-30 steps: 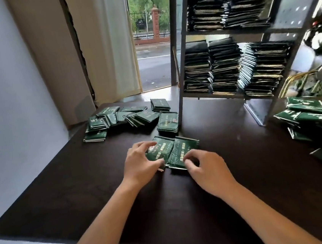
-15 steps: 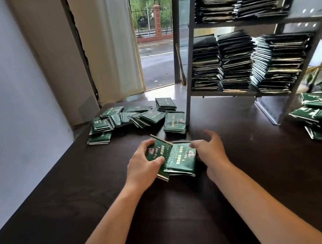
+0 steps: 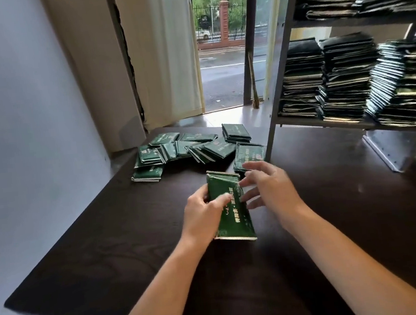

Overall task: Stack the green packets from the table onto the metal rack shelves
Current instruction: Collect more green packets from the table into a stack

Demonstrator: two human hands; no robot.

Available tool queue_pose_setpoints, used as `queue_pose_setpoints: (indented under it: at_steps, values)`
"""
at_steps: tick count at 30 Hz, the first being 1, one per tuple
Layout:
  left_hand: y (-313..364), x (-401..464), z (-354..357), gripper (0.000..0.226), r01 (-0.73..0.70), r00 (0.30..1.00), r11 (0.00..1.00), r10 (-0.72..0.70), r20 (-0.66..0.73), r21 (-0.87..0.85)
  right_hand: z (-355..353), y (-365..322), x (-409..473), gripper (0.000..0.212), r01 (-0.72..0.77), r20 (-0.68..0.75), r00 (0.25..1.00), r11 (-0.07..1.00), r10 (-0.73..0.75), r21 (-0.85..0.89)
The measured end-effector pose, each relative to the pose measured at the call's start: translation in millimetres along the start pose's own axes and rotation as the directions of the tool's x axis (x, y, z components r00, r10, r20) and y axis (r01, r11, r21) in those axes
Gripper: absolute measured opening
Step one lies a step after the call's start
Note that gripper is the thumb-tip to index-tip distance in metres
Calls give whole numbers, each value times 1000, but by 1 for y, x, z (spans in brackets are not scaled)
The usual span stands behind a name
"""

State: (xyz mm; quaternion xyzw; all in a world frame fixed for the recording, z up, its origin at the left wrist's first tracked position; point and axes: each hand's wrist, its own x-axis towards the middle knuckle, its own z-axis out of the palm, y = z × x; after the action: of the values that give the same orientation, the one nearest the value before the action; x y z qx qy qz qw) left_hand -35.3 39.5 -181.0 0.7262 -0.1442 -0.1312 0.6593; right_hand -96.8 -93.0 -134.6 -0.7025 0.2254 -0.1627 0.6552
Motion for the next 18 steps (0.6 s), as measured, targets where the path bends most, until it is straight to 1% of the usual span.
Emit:
queue_pose_setpoints:
  at_steps: [1, 2, 3, 5, 7, 9, 11, 13, 15, 18]
  values:
    - [-1, 1, -1, 25, 13, 1000, 1000, -13, -25, -2, -2, 4, 6, 26, 89, -57, 993, 975, -102, -204]
    - [-2, 2, 0, 32, 18, 999, 1000, -18, -38, 3, -5, 7, 12, 30, 148, -92, 976, 908, -198, -392]
    - [-1, 2, 1, 41, 21, 998, 1000, -21, -54, 12, -6, 8, 18, 34, 178, -91, 960, 830, -264, -529]
    - [1, 0, 1, 63, 22, 995, 999, -18, -100, 44, -8, 8, 28, 41, 209, -40, 943, 684, -330, -699]
    - [3, -2, 1, 75, 14, 991, 995, -1, -135, 96, -8, 8, 38, 48, 237, 53, 933, 501, -355, -832]
    - [2, -3, 1, 79, 12, 986, 991, 11, -167, 136, -6, 11, 47, 52, 239, 120, 929, 318, -351, -918]
    - [4, -3, -1, 72, 33, 982, 991, -8, -190, 130, -1, 14, 55, 51, 205, 133, 934, 192, -332, -960]
    - [5, -4, -3, 65, 44, 981, 991, -18, -193, 130, 5, 17, 60, 43, 183, 135, 931, 114, -340, -977]
    - [7, -6, -3, 62, 41, 982, 988, -12, -187, 147, 8, 21, 66, 35, 169, 140, 917, 44, -374, -985]
    - [5, -5, -3, 70, 46, 981, 984, -12, -192, 171, 6, 24, 71, 31, 139, 134, 908, -16, -397, -990]
